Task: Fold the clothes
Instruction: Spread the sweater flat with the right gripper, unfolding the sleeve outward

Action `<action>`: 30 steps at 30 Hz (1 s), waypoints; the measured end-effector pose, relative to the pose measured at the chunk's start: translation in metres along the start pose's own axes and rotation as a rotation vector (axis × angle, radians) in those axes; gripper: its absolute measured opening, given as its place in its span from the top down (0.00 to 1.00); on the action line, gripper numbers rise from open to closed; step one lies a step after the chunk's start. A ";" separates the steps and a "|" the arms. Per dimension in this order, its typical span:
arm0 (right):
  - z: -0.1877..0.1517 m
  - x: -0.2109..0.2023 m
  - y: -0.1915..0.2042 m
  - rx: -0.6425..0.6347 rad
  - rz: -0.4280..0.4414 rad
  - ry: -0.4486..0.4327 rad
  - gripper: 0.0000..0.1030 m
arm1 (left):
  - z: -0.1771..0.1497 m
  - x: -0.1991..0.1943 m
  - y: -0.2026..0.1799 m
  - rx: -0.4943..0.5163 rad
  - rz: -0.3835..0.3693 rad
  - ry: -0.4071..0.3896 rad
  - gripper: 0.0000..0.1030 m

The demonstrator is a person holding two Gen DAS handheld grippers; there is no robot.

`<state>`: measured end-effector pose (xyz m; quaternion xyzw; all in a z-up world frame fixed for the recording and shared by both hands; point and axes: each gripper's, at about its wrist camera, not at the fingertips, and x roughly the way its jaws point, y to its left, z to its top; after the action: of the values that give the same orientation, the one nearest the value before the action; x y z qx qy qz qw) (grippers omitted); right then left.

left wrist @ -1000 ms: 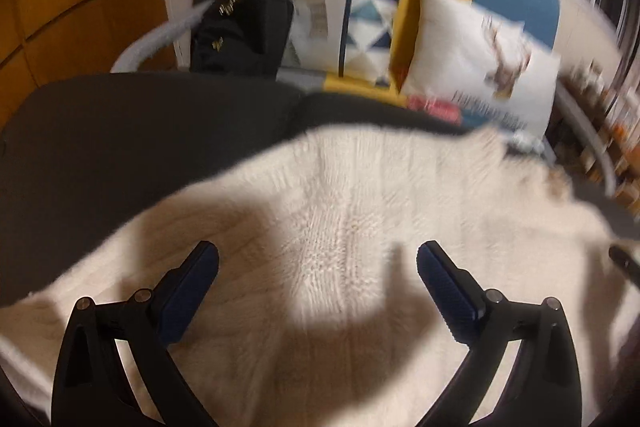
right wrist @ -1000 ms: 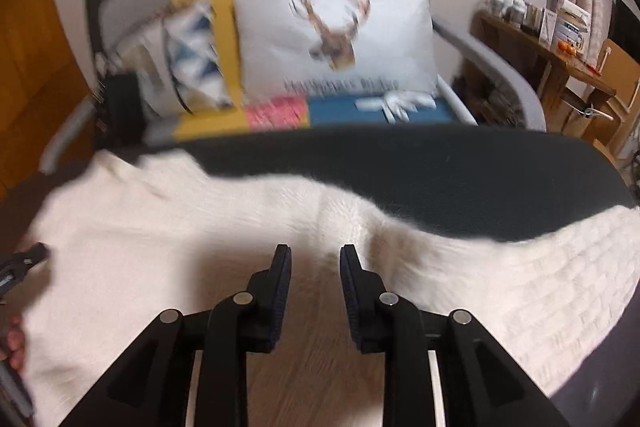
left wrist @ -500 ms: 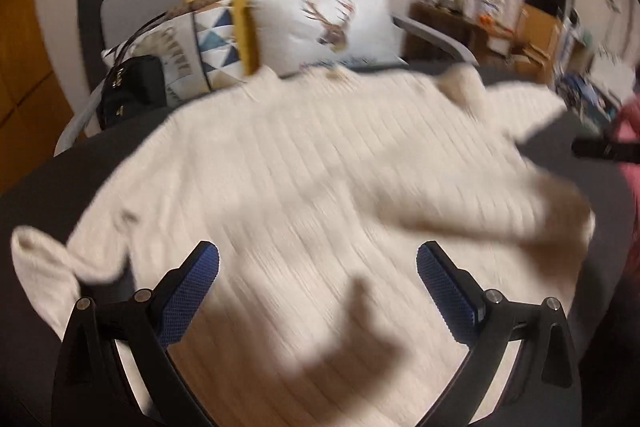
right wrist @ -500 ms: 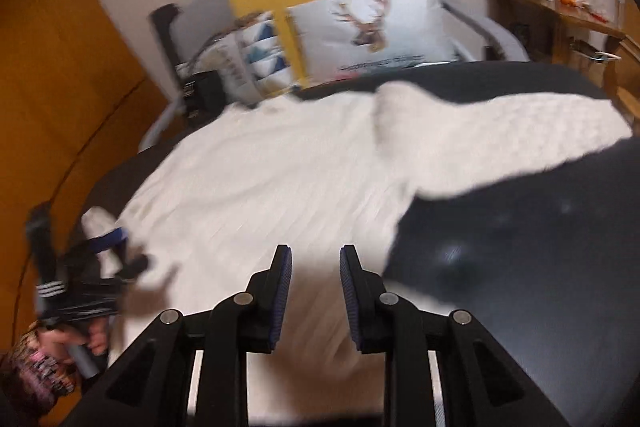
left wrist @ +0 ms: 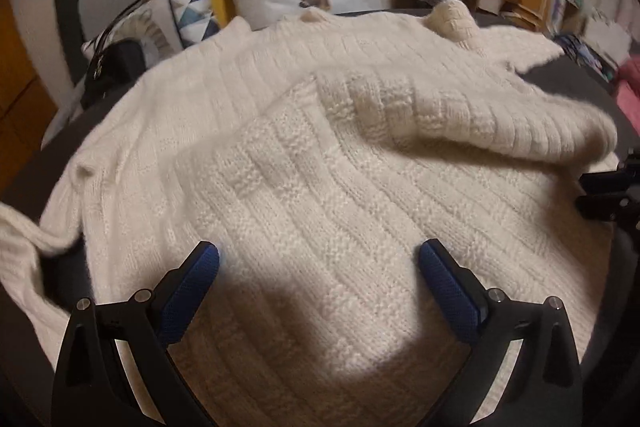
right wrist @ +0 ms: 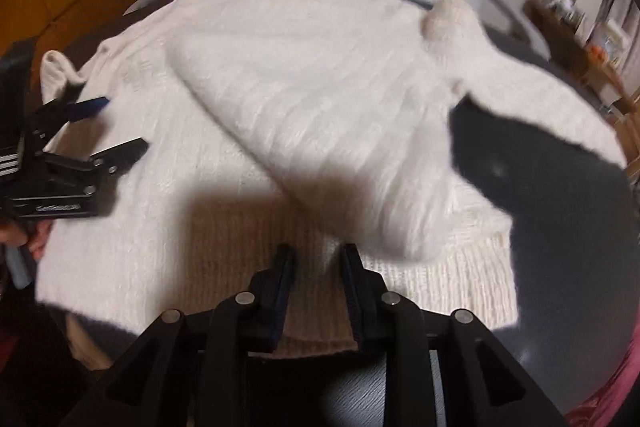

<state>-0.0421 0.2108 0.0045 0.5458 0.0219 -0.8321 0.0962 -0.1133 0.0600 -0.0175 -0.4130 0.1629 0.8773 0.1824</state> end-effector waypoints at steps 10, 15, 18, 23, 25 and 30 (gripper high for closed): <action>-0.030 -0.012 0.003 0.066 0.229 0.045 0.75 | -0.023 -0.018 0.026 0.083 -0.075 0.008 0.01; -0.023 -0.028 0.006 -0.008 0.204 -0.020 0.75 | -0.019 -0.023 0.023 0.074 -0.054 0.039 0.01; -0.016 -0.043 0.000 -0.001 0.155 -0.110 0.75 | -0.014 -0.033 0.009 0.088 -0.050 0.009 0.01; -0.009 -0.018 -0.012 0.016 -0.064 -0.038 0.75 | -0.015 -0.023 -0.021 0.180 0.015 -0.022 0.01; -0.016 -0.012 -0.016 0.044 -0.054 -0.019 0.75 | -0.019 -0.021 -0.015 0.130 -0.016 -0.029 0.01; -0.029 -0.017 -0.016 0.043 0.033 0.053 0.75 | -0.025 -0.020 0.003 0.092 -0.130 0.003 0.01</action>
<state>-0.0121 0.2326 0.0067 0.5699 -0.0026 -0.8159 0.0976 -0.0863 0.0430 -0.0164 -0.4150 0.1762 0.8546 0.2575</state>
